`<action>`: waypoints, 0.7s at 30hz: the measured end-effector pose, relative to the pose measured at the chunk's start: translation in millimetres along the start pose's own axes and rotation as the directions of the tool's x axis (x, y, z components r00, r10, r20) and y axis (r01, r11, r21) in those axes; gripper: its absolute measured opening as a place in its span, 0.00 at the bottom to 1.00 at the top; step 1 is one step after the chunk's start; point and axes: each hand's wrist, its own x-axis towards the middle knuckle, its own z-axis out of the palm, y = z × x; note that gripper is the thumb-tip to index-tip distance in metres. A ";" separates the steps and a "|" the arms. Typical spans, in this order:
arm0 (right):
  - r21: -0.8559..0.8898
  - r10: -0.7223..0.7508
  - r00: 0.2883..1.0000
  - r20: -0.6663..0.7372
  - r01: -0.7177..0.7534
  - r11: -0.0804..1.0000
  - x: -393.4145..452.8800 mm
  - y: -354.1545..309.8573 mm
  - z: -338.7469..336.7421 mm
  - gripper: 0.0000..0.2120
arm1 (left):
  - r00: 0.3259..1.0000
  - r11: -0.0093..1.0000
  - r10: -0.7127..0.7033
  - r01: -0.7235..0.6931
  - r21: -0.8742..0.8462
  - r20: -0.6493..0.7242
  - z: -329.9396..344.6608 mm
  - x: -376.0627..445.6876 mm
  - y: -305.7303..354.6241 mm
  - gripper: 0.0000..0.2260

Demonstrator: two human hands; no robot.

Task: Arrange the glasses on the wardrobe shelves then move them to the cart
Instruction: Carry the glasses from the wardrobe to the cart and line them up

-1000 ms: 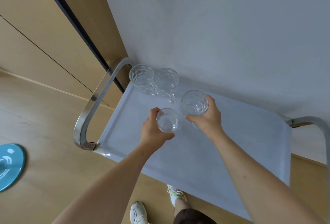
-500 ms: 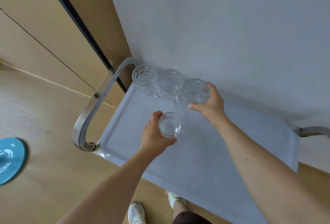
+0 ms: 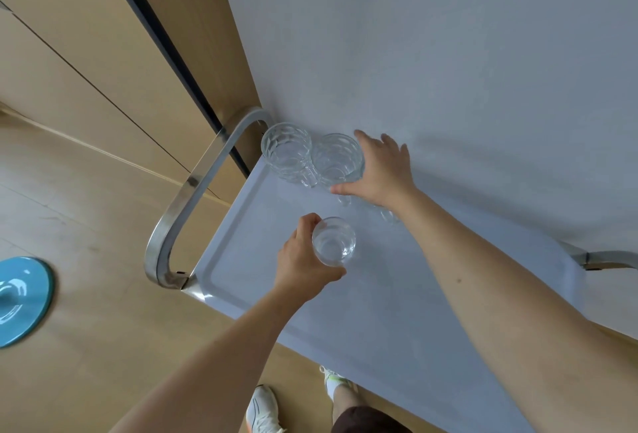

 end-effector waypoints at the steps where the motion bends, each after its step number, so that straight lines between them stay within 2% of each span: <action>1: -0.056 -0.014 0.999 0.040 0.016 0.998 4.5 -7.0 1.5 0.57 | 1.000 1.000 -0.001 0.001 -0.002 0.002 0.0 0.1 0.4 0.38; 3: -0.130 -0.020 0.999 0.049 0.026 0.991 9.6 -14.5 5.7 0.53 | 1.000 1.000 -0.001 0.001 -0.004 0.007 -0.1 0.1 0.5 0.38; 6: -0.144 -0.017 1.000 0.009 0.018 0.989 13.2 -13.3 8.2 0.48 | 1.000 1.000 -0.001 0.001 -0.001 0.010 -0.6 0.6 -0.7 0.38; 15: -0.151 -0.046 0.997 0.067 0.056 0.987 15.8 -10.2 -0.2 0.49 | 1.000 1.000 0.001 -0.001 0.007 0.022 -2.6 1.1 0.3 0.38; 21: -0.104 -0.011 1.000 0.019 0.013 0.994 -12.3 -5.0 3.3 0.53 | 1.000 1.000 0.016 -0.016 0.008 0.027 -4.3 0.9 0.3 0.40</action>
